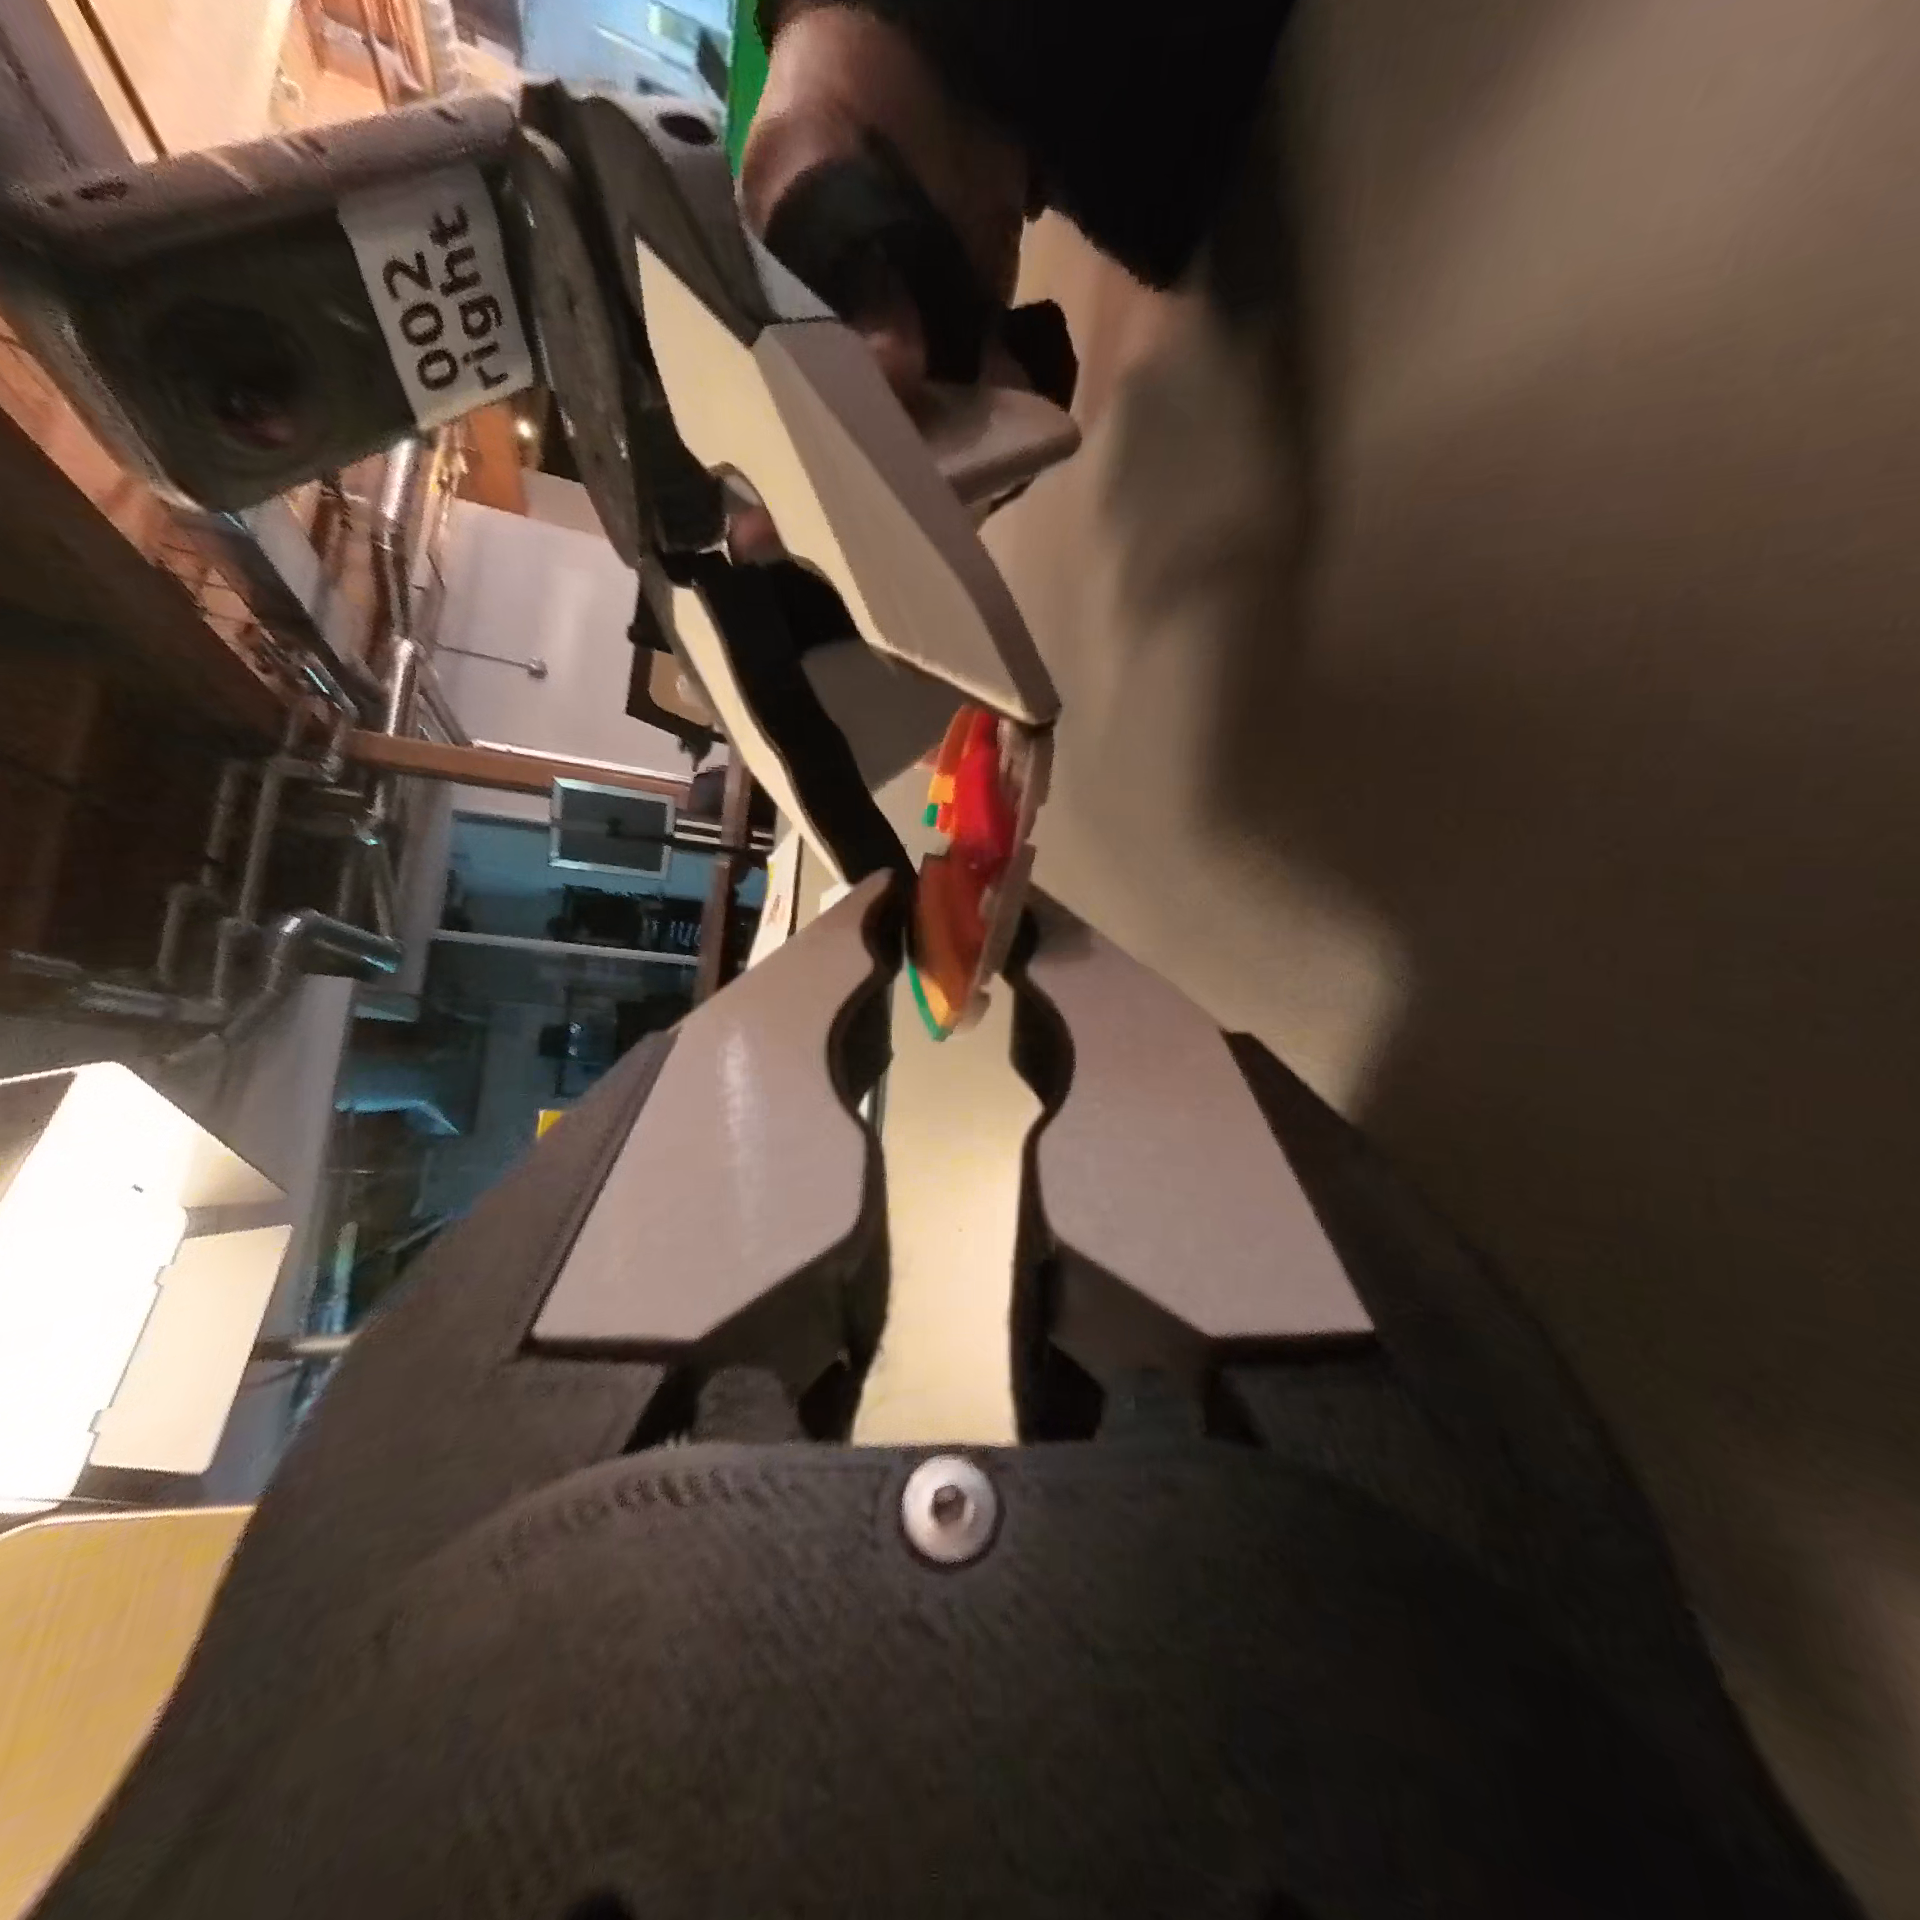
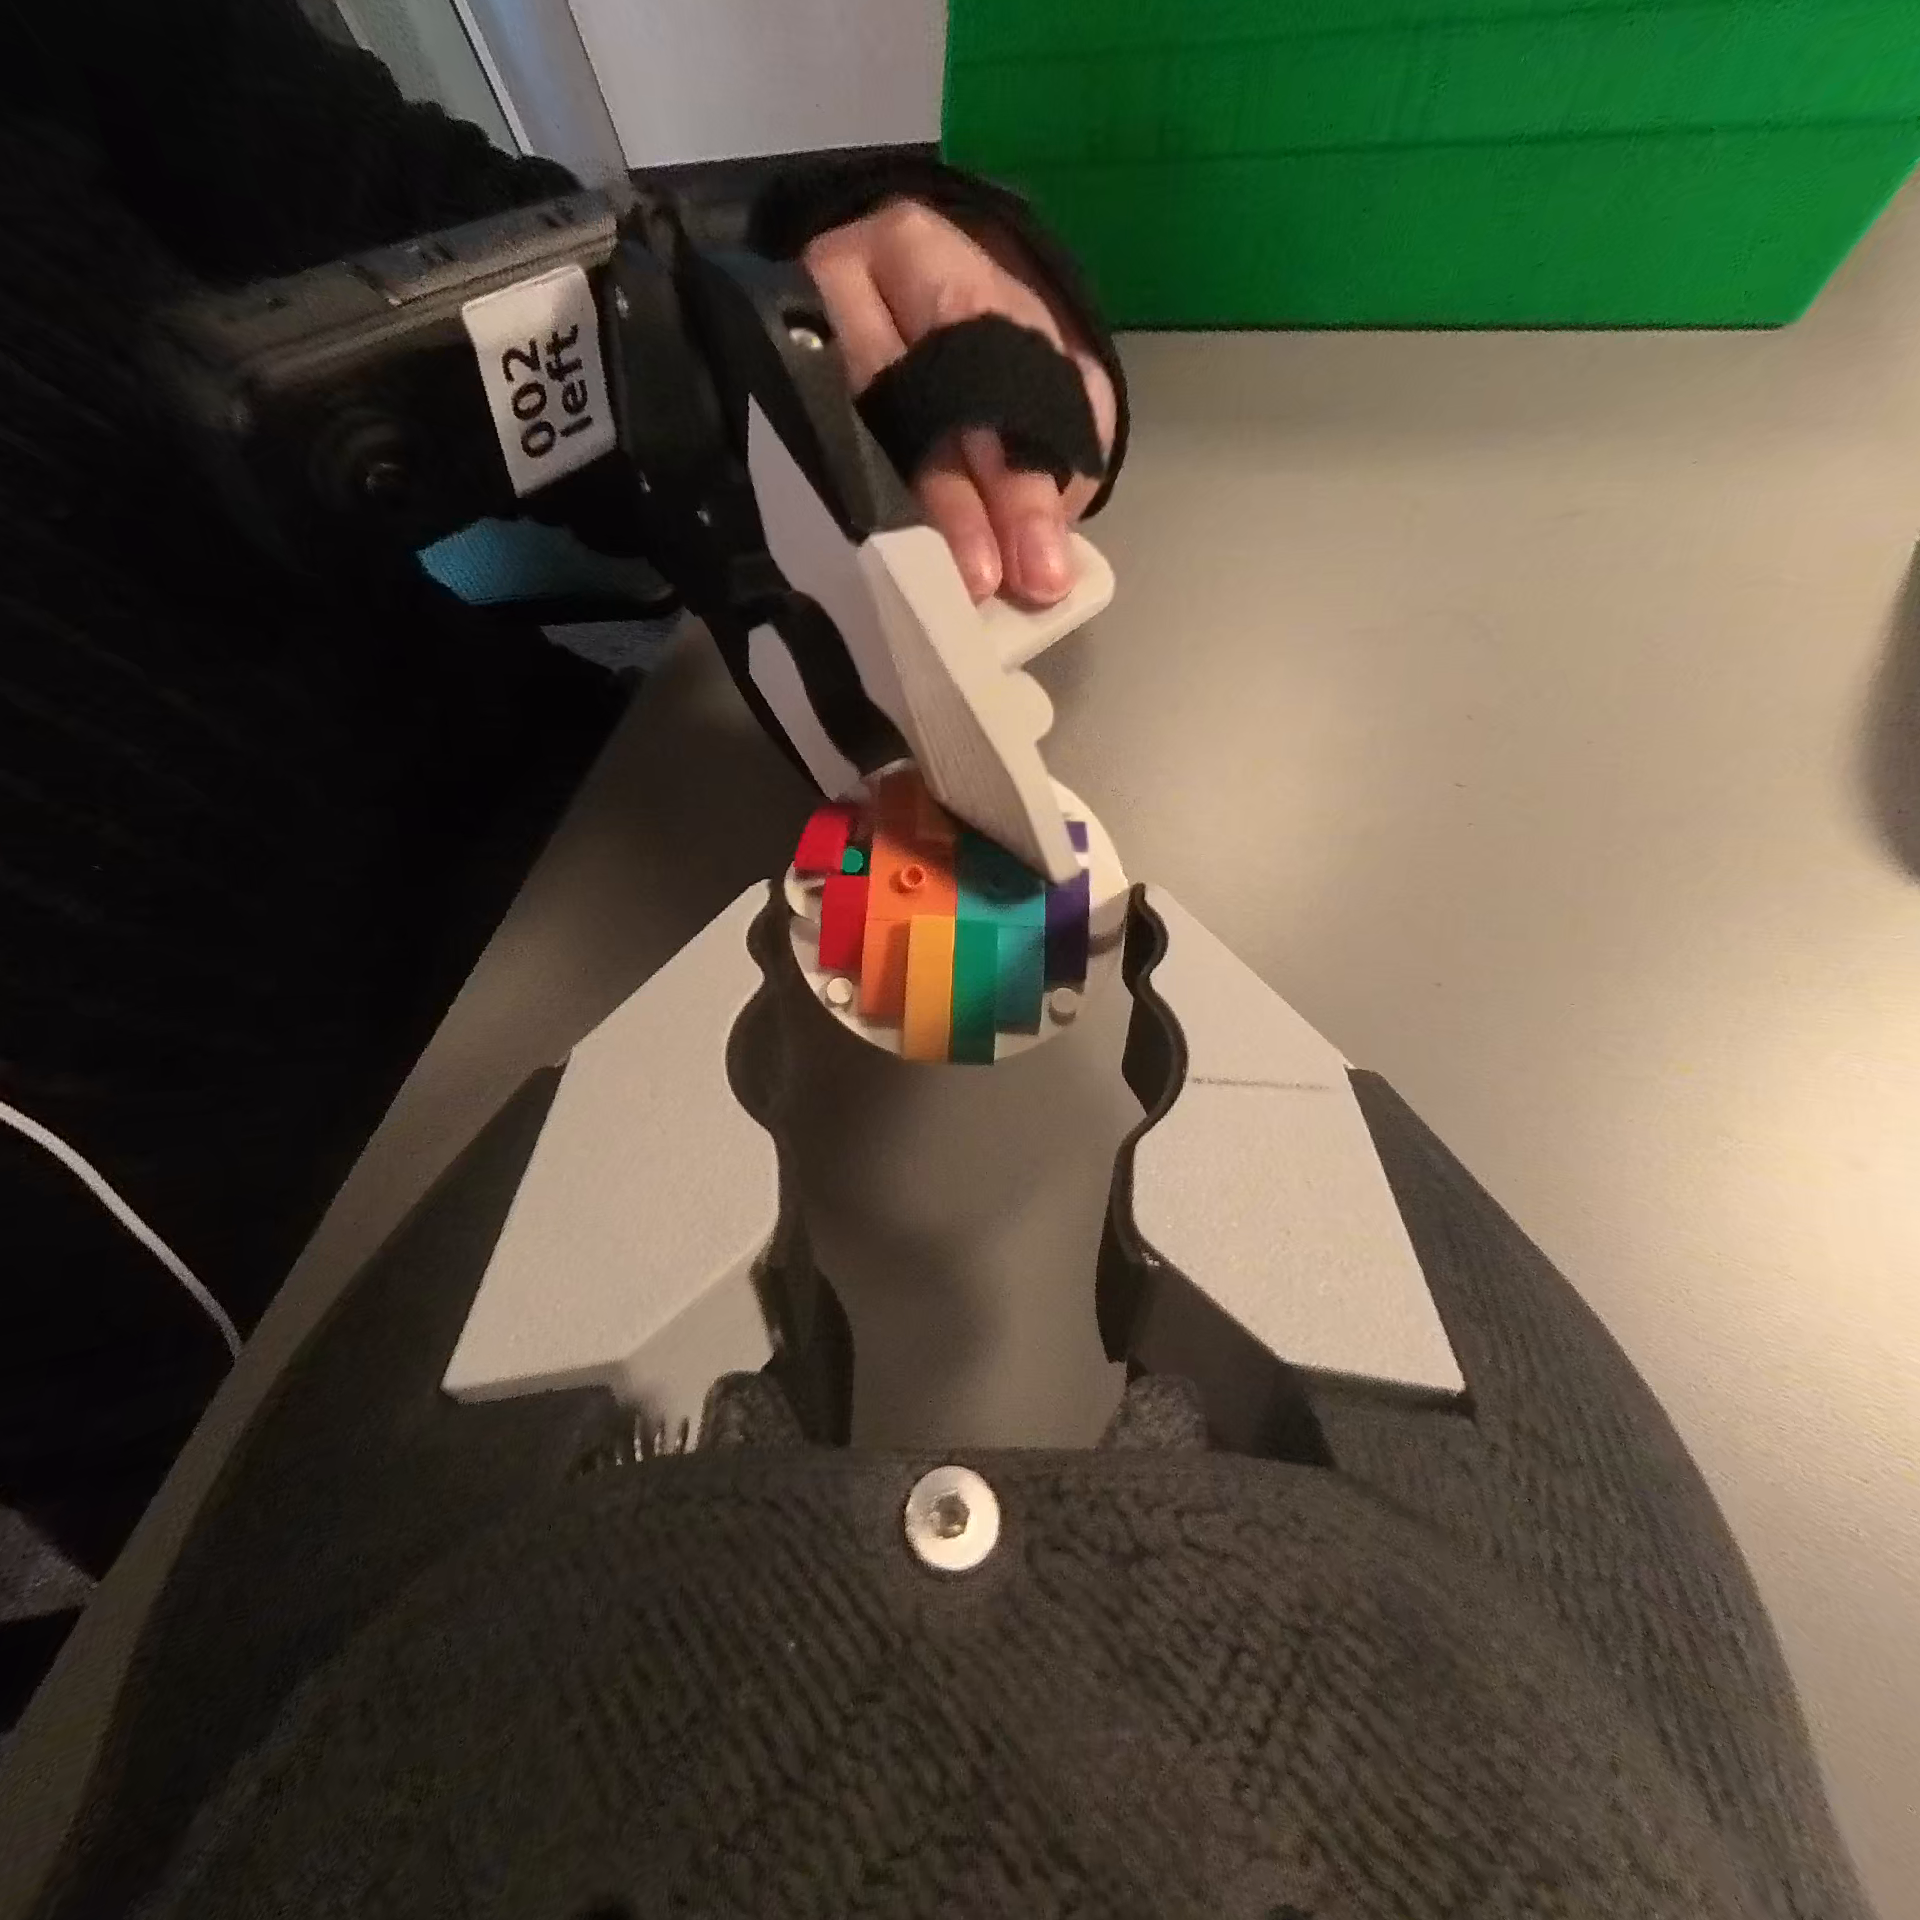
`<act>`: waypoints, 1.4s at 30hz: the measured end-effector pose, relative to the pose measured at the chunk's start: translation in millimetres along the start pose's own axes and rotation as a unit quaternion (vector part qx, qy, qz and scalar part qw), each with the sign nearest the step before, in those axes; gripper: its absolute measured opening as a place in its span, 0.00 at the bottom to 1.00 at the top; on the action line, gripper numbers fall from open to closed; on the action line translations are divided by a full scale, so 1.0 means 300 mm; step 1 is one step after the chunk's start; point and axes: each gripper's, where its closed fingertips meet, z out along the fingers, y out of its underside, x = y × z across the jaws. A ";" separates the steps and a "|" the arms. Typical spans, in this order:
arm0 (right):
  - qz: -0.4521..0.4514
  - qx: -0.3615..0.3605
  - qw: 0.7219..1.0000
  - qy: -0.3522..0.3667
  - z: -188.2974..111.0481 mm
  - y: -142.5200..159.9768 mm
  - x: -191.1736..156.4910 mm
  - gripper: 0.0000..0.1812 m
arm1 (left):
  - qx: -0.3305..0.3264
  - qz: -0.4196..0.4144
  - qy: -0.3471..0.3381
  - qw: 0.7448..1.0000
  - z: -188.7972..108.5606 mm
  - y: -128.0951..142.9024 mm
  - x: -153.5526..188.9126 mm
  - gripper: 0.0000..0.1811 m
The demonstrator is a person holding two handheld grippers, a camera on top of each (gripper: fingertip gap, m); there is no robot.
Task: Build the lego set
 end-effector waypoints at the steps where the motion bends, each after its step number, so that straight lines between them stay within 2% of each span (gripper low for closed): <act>1: -0.003 -0.001 1.000 0.000 0.001 0.001 -0.002 0.35 | -0.002 0.007 -0.003 1.000 0.000 0.001 0.002 0.09; 6: -0.044 -0.006 0.998 0.043 0.005 -0.004 0.020 0.36 | -0.037 0.018 -0.005 0.999 0.008 0.038 0.008 0.07; 10: -0.137 0.001 0.982 0.129 -0.014 -0.040 0.059 0.40 | -0.074 -0.012 -0.020 0.997 0.012 0.085 -0.020 0.07; 12: -0.219 -0.008 0.958 0.185 -0.015 -0.053 0.072 0.38 | -0.087 -0.030 -0.024 0.995 0.011 0.105 -0.034 0.07; 14: -0.310 -0.017 0.923 0.229 -0.008 -0.065 0.068 0.33 | -0.098 -0.039 -0.027 0.994 0.010 0.123 -0.043 0.07; 16: -0.378 -0.035 0.891 0.249 0.007 -0.062 0.055 0.29 | -0.107 -0.045 -0.026 0.993 0.010 0.137 -0.044 0.07; 17: -0.391 -0.037 0.885 0.249 0.014 -0.062 0.048 0.27 | -0.112 -0.046 -0.025 0.992 0.009 0.145 -0.044 0.07; 20: -0.360 -0.022 0.903 0.234 0.014 -0.071 0.040 0.23 | -0.118 -0.041 -0.023 0.992 0.008 0.155 -0.040 0.07; 21: -0.352 -0.015 0.907 0.230 0.006 -0.076 0.040 0.18 | -0.119 -0.039 -0.021 0.992 0.008 0.157 -0.038 0.07; 22: -0.348 -0.013 0.910 0.227 -0.001 -0.078 0.038 0.14 | -0.122 -0.038 -0.018 0.992 0.009 0.160 -0.034 0.07; 25: -0.353 -0.023 0.907 0.230 -0.003 -0.076 0.037 0.11 | -0.142 -0.028 -0.019 0.989 0.014 0.176 -0.030 0.07; 33: -0.437 -0.096 0.853 0.270 0.048 -0.055 0.044 0.08 | -0.150 -0.011 -0.010 0.989 0.021 0.173 -0.015 0.07; 42: -0.461 -0.138 0.826 0.293 0.055 -0.046 0.060 0.00 | -0.162 -0.005 -0.010 0.987 0.024 0.175 -0.013 0.07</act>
